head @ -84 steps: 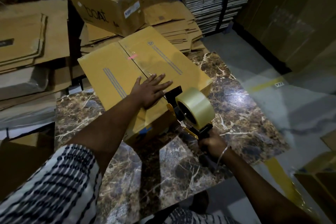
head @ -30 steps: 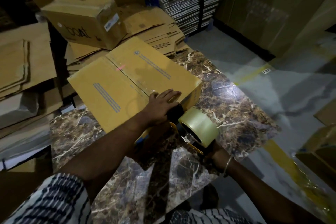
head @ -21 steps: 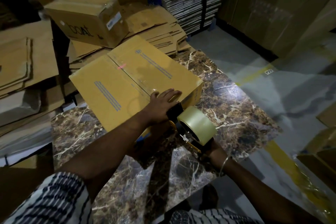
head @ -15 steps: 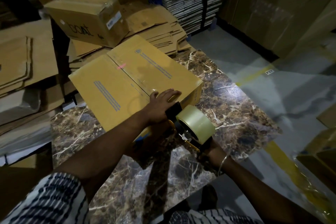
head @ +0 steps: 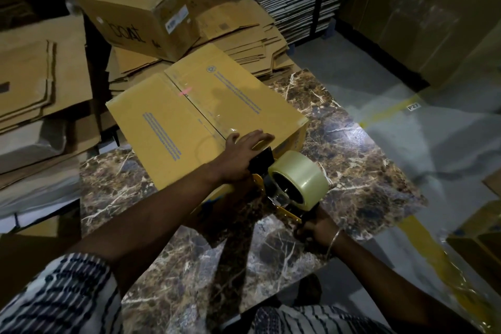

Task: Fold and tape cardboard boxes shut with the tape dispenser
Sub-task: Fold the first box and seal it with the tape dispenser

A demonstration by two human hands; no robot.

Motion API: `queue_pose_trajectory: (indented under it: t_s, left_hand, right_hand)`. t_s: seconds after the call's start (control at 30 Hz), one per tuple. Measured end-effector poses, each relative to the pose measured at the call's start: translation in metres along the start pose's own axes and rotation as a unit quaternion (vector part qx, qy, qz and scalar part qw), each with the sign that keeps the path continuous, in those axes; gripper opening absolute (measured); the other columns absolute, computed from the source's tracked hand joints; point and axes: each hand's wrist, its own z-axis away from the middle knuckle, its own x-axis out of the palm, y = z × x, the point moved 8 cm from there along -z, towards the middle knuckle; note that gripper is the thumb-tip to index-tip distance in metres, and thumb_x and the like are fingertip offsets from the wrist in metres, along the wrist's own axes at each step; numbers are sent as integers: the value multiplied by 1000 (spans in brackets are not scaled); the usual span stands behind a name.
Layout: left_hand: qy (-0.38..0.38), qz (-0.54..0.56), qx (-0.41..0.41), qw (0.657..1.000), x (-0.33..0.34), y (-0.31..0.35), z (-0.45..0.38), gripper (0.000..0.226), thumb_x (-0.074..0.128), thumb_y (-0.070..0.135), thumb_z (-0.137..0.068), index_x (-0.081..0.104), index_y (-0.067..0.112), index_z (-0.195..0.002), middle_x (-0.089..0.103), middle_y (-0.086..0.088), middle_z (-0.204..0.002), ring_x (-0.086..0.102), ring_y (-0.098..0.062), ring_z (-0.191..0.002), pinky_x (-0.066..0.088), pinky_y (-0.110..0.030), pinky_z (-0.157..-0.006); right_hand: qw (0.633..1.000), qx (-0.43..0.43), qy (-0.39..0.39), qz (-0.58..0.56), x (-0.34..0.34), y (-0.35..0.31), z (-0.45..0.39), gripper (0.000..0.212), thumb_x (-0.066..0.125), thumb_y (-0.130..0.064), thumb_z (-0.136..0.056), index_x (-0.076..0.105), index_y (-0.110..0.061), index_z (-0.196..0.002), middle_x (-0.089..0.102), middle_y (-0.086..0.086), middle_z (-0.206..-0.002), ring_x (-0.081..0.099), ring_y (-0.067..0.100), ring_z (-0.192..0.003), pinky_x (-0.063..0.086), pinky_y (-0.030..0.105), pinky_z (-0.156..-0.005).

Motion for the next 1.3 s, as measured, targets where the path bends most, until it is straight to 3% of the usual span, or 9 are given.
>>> queue_pose_trajectory:
  t_s: [0.13,0.27,0.5,0.7,0.77,0.87,0.97,1.07,1.3]
  left_hand:
    - [15,-4,7,1000,1,0,0,45,56,31,-98,51,32,-142,23,2,-162,10,-18,-153,10,-58,-112]
    - [25,-4,10,1000,0,-2,0,55,68,23,-89,53,28,-142,28,0,-160,13,-21,-153,13,-61,-110]
    - [32,-8,5,999,-1,3,3,61,71,24,-87,51,23,-144,30,-2,-160,13,-22,-153,11,-65,-112]
    - [84,30,30,996,-8,13,10,52,70,26,-86,59,13,-135,40,-11,-155,25,-30,-150,16,-73,-106]
    - [98,42,29,994,-10,12,9,46,55,36,-89,64,12,-128,44,-13,-152,30,-31,-148,21,-72,-102]
    - [98,58,21,993,-9,12,8,48,47,42,-90,67,12,-123,46,-13,-150,32,-31,-147,21,-70,-101]
    - [90,78,7,993,-8,10,7,47,48,43,-91,67,14,-123,45,-10,-151,31,-29,-148,18,-69,-103]
    - [89,96,-4,991,-7,10,7,44,48,41,-93,67,14,-123,46,-8,-151,29,-27,-149,14,-71,-105]
    - [85,116,-19,989,-9,13,9,37,50,31,-97,68,10,-121,48,-8,-148,31,-21,-146,9,-76,-105]
  right_hand:
    - [998,-18,-9,62,-7,-1,-7,45,68,-2,-72,49,-11,-112,55,-6,-76,51,-4,-55,38,12,-54]
    - [998,-19,19,54,-17,3,-11,35,56,24,-87,49,-5,-106,60,-12,-61,57,-11,-50,40,6,-51]
    - [993,-28,-20,117,-21,-6,-14,53,67,24,-74,47,-7,-110,58,5,-71,51,22,-62,43,30,-52]
    - [998,-15,-35,57,-21,2,-9,49,60,19,-87,48,-11,-124,65,22,-93,54,25,-78,43,14,-53]
    - [996,-4,-43,72,-19,2,-14,41,60,21,-84,52,-6,-113,60,18,-80,53,27,-71,47,30,-56]
    - [997,10,-40,70,-18,0,-15,41,62,23,-77,59,-13,-97,58,37,-78,50,35,-67,42,48,-59]
    - [996,-16,-38,76,-18,-1,-15,48,64,23,-78,55,-4,-117,63,30,-85,54,32,-72,47,36,-57]
    - [999,-7,-41,35,-19,-3,-14,44,56,28,-79,55,-5,-108,55,22,-72,47,31,-61,38,26,-42]
    - [999,-17,-43,20,-18,-5,-11,48,57,26,-80,56,-12,-110,57,24,-75,48,32,-65,40,33,-45]
